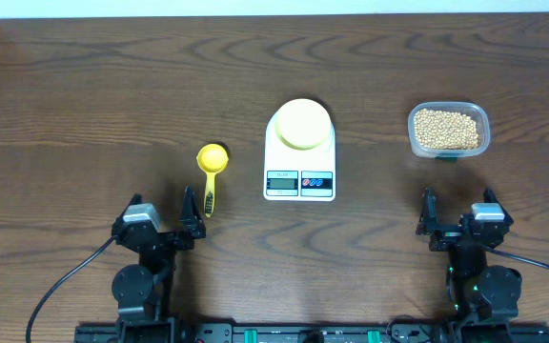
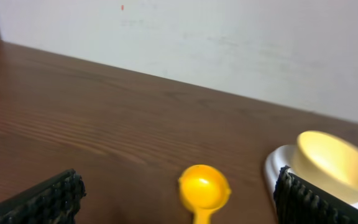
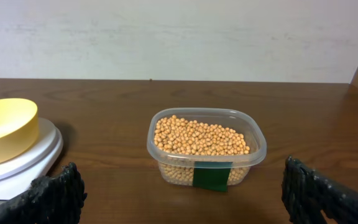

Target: Scoop item into bowl and weigh 50g on scale

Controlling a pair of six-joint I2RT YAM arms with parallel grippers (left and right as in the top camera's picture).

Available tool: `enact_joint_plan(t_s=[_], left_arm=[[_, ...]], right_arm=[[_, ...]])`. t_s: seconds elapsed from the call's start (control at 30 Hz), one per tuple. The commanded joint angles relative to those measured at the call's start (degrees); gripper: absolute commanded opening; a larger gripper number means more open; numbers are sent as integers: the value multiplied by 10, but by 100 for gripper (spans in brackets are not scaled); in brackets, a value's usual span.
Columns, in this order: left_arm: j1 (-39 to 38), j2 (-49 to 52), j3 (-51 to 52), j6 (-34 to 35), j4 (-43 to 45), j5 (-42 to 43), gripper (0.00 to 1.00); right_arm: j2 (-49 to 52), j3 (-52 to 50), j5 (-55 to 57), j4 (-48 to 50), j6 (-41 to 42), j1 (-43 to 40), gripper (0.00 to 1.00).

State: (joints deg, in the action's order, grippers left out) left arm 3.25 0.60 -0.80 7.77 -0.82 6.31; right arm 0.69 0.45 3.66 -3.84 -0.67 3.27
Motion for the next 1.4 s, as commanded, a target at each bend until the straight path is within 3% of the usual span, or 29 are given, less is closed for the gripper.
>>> enact_joint_plan(t_s=[0.0, 0.17, 0.37, 0.67, 0.9, 1.03, 1.13, 1.37], left_arm=[[-2, 0, 5, 76, -4, 51, 99], [-2, 0, 5, 76, 47, 56, 100], [-2, 0, 4, 76, 97, 134, 99], [-2, 5, -56, 52, 92, 175, 100], [-2, 135, -219, -21, -81, 175, 99], [-2, 382, -457, -57, -344, 175, 99], [-2, 508, -544, -58, -458, 175, 100], [-2, 639, -551, -37, -478, 177, 98]], right_arm=[[-3, -1, -2, -2, 0, 5, 99], [-3, -1, -2, -2, 0, 5, 99], [-3, -1, -2, -2, -1, 5, 99], [-3, -1, -2, -2, -1, 5, 99], [-3, -1, -2, -2, -1, 5, 99], [-3, -1, -2, -2, 0, 5, 99], [-3, -1, -2, -2, 0, 5, 99], [-3, -1, -2, -2, 0, 5, 99]])
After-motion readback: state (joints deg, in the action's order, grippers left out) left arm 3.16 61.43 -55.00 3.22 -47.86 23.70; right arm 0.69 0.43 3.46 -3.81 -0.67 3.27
